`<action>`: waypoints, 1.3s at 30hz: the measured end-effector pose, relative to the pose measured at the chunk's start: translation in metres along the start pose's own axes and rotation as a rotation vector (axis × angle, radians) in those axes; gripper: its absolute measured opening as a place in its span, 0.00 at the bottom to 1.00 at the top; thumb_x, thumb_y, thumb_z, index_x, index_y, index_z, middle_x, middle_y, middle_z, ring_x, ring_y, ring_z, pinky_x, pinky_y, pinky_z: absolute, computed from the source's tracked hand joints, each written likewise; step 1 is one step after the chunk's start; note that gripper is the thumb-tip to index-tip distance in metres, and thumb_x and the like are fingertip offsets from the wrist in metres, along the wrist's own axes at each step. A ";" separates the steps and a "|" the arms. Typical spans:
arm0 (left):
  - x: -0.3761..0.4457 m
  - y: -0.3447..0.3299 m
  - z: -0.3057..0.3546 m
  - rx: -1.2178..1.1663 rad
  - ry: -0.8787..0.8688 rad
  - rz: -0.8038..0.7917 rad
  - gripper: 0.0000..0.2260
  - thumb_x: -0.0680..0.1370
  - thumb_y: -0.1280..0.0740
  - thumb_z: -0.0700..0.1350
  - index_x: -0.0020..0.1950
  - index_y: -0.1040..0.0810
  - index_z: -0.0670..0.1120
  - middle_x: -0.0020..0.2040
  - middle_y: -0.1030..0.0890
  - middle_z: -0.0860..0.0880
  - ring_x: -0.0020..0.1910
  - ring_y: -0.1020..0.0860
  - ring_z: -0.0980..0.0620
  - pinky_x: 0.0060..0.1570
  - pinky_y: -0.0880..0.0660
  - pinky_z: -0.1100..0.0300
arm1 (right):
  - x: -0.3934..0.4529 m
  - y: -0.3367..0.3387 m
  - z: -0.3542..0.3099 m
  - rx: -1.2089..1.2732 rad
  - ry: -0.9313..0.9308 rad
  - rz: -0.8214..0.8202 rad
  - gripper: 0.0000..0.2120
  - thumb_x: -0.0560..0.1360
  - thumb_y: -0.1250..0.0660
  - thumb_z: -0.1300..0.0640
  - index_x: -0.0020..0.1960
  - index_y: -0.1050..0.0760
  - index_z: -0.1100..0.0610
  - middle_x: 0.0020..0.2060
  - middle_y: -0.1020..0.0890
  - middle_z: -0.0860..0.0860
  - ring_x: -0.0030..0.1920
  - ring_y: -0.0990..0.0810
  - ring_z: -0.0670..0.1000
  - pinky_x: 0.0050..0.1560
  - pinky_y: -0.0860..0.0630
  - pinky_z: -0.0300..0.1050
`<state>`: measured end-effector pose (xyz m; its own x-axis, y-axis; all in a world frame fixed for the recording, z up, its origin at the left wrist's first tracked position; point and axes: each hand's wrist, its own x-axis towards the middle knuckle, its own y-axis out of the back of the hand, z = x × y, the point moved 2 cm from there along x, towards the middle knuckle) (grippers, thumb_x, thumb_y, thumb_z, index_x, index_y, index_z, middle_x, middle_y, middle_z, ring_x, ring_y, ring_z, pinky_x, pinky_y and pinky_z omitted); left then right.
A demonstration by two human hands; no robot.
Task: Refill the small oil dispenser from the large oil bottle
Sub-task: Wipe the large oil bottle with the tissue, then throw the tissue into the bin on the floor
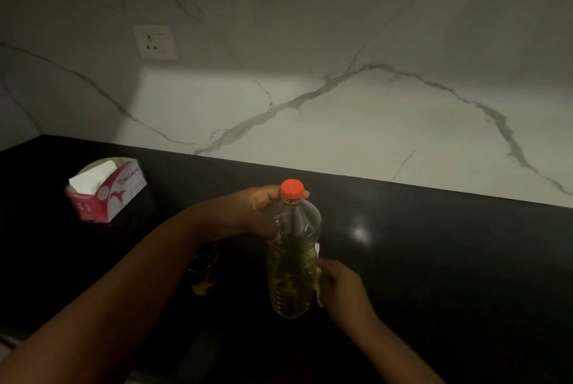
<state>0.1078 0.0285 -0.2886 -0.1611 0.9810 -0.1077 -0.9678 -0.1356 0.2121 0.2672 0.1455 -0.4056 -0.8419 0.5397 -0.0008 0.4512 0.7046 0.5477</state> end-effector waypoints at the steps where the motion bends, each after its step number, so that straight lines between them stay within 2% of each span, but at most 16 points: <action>1: -0.001 0.000 0.000 -0.002 0.008 0.008 0.33 0.66 0.33 0.32 0.70 0.31 0.48 0.70 0.26 0.44 0.67 0.25 0.47 0.61 0.25 0.49 | 0.000 -0.004 0.009 -0.098 -0.080 -0.105 0.11 0.78 0.40 0.61 0.49 0.20 0.50 0.43 0.19 0.47 0.38 0.21 0.40 0.38 0.28 0.27; 3: -0.001 -0.002 0.000 -0.009 0.012 0.013 0.33 0.66 0.35 0.31 0.70 0.31 0.48 0.69 0.25 0.43 0.66 0.25 0.46 0.60 0.25 0.50 | 0.000 -0.006 0.018 -0.192 -0.188 -0.213 0.12 0.77 0.42 0.63 0.48 0.21 0.54 0.42 0.18 0.49 0.36 0.21 0.42 0.33 0.26 0.30; 6: -0.003 -0.004 0.000 -0.012 0.004 0.019 0.33 0.65 0.33 0.32 0.68 0.30 0.51 0.68 0.25 0.43 0.66 0.24 0.45 0.58 0.24 0.52 | 0.003 -0.001 0.015 -0.127 -0.178 -0.159 0.14 0.74 0.40 0.66 0.40 0.21 0.51 0.37 0.18 0.47 0.35 0.22 0.39 0.34 0.27 0.30; 8: -0.004 -0.005 -0.001 -0.008 0.002 0.029 0.33 0.63 0.29 0.38 0.68 0.29 0.51 0.66 0.23 0.44 0.65 0.23 0.45 0.57 0.23 0.55 | 0.003 0.002 0.012 0.012 -0.185 -0.104 0.13 0.73 0.36 0.67 0.40 0.21 0.50 0.34 0.19 0.45 0.34 0.22 0.38 0.32 0.29 0.27; 10: -0.006 -0.006 -0.004 0.010 0.004 0.066 0.33 0.63 0.26 0.41 0.68 0.29 0.51 0.64 0.21 0.46 0.63 0.22 0.47 0.55 0.23 0.57 | 0.005 0.006 0.010 0.062 -0.176 -0.059 0.11 0.72 0.34 0.67 0.43 0.19 0.53 0.37 0.17 0.47 0.36 0.19 0.42 0.36 0.24 0.33; 13: -0.010 -0.012 -0.007 0.028 -0.015 0.159 0.31 0.67 0.27 0.35 0.68 0.29 0.50 0.61 0.19 0.49 0.60 0.20 0.51 0.55 0.22 0.58 | 0.008 0.008 0.014 0.027 -0.162 -0.035 0.12 0.70 0.33 0.66 0.49 0.18 0.54 0.44 0.16 0.50 0.44 0.17 0.48 0.49 0.21 0.46; 16: -0.014 -0.021 -0.007 0.008 -0.031 0.236 0.28 0.72 0.28 0.33 0.66 0.30 0.54 0.61 0.21 0.50 0.58 0.20 0.55 0.56 0.22 0.61 | 0.008 0.011 0.013 -0.035 -0.172 -0.030 0.10 0.71 0.32 0.62 0.50 0.18 0.52 0.43 0.16 0.48 0.44 0.18 0.48 0.49 0.23 0.44; 18: -0.017 -0.022 -0.013 -0.022 -0.047 0.270 0.31 0.70 0.25 0.40 0.69 0.32 0.56 0.65 0.23 0.51 0.62 0.22 0.55 0.59 0.23 0.58 | 0.004 0.013 0.010 -0.075 -0.178 -0.026 0.09 0.72 0.32 0.62 0.48 0.18 0.50 0.41 0.17 0.48 0.43 0.18 0.48 0.47 0.23 0.43; 19: -0.019 -0.022 -0.017 -0.019 -0.046 0.291 0.36 0.68 0.23 0.46 0.72 0.35 0.56 0.69 0.26 0.52 0.67 0.26 0.54 0.64 0.25 0.53 | 0.002 0.013 0.008 -0.103 -0.178 -0.028 0.09 0.73 0.33 0.62 0.48 0.18 0.50 0.41 0.17 0.48 0.43 0.18 0.48 0.46 0.23 0.43; 21: -0.023 -0.020 -0.027 0.019 -0.023 0.360 0.47 0.61 0.21 0.61 0.75 0.41 0.63 0.77 0.37 0.55 0.76 0.38 0.50 0.71 0.35 0.42 | -0.006 0.012 0.003 -0.165 -0.178 -0.037 0.10 0.74 0.35 0.62 0.49 0.19 0.51 0.43 0.17 0.48 0.44 0.18 0.48 0.45 0.24 0.42; 23: -0.030 -0.021 -0.032 0.107 0.039 0.465 0.47 0.60 0.25 0.69 0.74 0.46 0.70 0.80 0.46 0.55 0.79 0.50 0.46 0.74 0.44 0.36 | -0.015 0.010 0.000 -0.212 -0.198 -0.012 0.10 0.75 0.36 0.61 0.51 0.19 0.51 0.45 0.17 0.49 0.45 0.19 0.48 0.43 0.26 0.41; 24: -0.034 -0.022 -0.035 0.186 0.069 0.516 0.46 0.63 0.27 0.69 0.74 0.49 0.70 0.80 0.49 0.54 0.79 0.55 0.45 0.74 0.49 0.35 | -0.020 0.009 -0.002 -0.241 -0.211 0.012 0.11 0.75 0.36 0.61 0.53 0.20 0.51 0.48 0.17 0.50 0.46 0.19 0.49 0.44 0.26 0.40; 26: -0.047 -0.024 -0.040 0.471 0.059 0.586 0.44 0.70 0.33 0.69 0.78 0.54 0.62 0.80 0.55 0.54 0.79 0.61 0.47 0.75 0.59 0.38 | -0.034 0.002 -0.008 -0.295 -0.245 0.050 0.14 0.75 0.36 0.60 0.59 0.22 0.51 0.51 0.18 0.52 0.47 0.18 0.49 0.44 0.25 0.41; 29: -0.068 -0.026 -0.053 0.849 -0.030 0.566 0.46 0.71 0.41 0.72 0.79 0.59 0.53 0.80 0.60 0.52 0.78 0.64 0.50 0.74 0.69 0.43 | -0.058 -0.009 -0.019 -0.317 -0.298 0.100 0.15 0.76 0.37 0.61 0.62 0.24 0.51 0.53 0.18 0.53 0.44 0.18 0.50 0.41 0.22 0.41; 34: -0.120 -0.043 -0.082 1.146 -0.060 0.412 0.46 0.73 0.45 0.73 0.79 0.61 0.49 0.80 0.61 0.48 0.78 0.65 0.47 0.73 0.70 0.44 | -0.098 -0.046 -0.043 -0.419 -0.304 0.122 0.15 0.76 0.36 0.60 0.62 0.25 0.53 0.55 0.20 0.53 0.50 0.19 0.51 0.54 0.21 0.50; 39: -0.155 -0.067 -0.119 1.211 -0.012 0.294 0.46 0.73 0.47 0.73 0.79 0.60 0.47 0.81 0.59 0.47 0.78 0.63 0.46 0.75 0.65 0.43 | -0.124 -0.088 -0.057 -0.552 -0.375 0.063 0.17 0.74 0.34 0.58 0.63 0.26 0.50 0.56 0.22 0.52 0.53 0.21 0.51 0.55 0.24 0.47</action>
<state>0.1743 -0.1312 -0.4019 -0.3333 0.9372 0.1026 -0.0935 -0.1411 0.9856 0.3151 -0.0099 -0.4062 -0.6138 0.7659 -0.1912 0.1943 0.3814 0.9038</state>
